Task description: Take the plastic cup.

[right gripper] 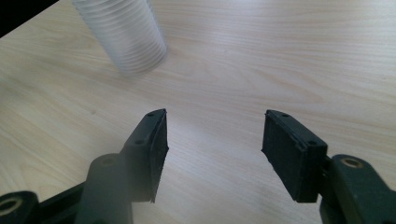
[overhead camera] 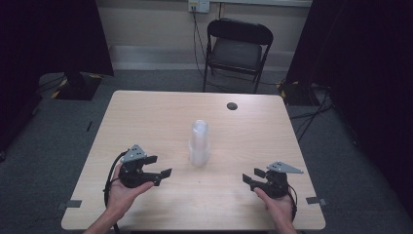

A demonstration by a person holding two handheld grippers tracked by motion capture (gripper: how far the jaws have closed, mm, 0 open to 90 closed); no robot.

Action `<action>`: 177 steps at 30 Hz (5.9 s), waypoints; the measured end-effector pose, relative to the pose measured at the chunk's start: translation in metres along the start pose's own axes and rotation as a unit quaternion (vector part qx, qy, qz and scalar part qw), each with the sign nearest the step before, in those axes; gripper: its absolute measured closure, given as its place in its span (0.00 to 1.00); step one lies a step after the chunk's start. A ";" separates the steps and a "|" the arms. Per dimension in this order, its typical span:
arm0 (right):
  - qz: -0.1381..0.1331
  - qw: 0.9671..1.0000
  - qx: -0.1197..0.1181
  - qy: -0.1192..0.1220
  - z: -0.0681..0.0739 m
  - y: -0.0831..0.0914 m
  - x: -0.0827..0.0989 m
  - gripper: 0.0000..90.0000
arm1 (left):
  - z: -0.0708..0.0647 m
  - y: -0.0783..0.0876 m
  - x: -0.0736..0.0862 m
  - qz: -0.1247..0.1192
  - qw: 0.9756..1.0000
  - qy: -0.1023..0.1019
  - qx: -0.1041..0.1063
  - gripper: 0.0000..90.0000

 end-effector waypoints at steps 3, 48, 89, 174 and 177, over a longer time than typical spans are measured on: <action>0.004 1.000 -0.004 0.003 0.001 -0.001 0.000 0.45 | 0.001 -0.002 -0.008 0.005 1.000 -0.007 -0.006 0.23; 0.006 1.000 -0.029 0.011 0.007 -0.003 -0.002 0.36 | -0.003 -0.084 -0.093 -0.029 0.996 -0.085 0.004 0.24; 0.009 1.000 -0.022 0.012 0.005 -0.005 -0.002 0.36 | 0.022 -0.138 -0.078 0.032 0.996 -0.080 -0.007 0.18; 0.001 0.999 -0.031 0.013 0.011 -0.007 -0.002 0.36 | -0.014 -0.088 -0.123 -0.120 0.988 -0.094 -0.011 0.40; -0.002 0.999 -0.035 0.013 0.012 -0.008 -0.003 0.36 | -0.016 -0.082 -0.128 -0.129 0.987 -0.100 -0.009 0.40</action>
Point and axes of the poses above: each handheld gripper's, and its own axes: y roughly backward along the jaws, x roughly out of its underside, z roughly to its left, the point moved 3 cm from there along -y, roughly forward along the jaws, and after that the axes turned 15 degrees about x, right-handed, at the moved point
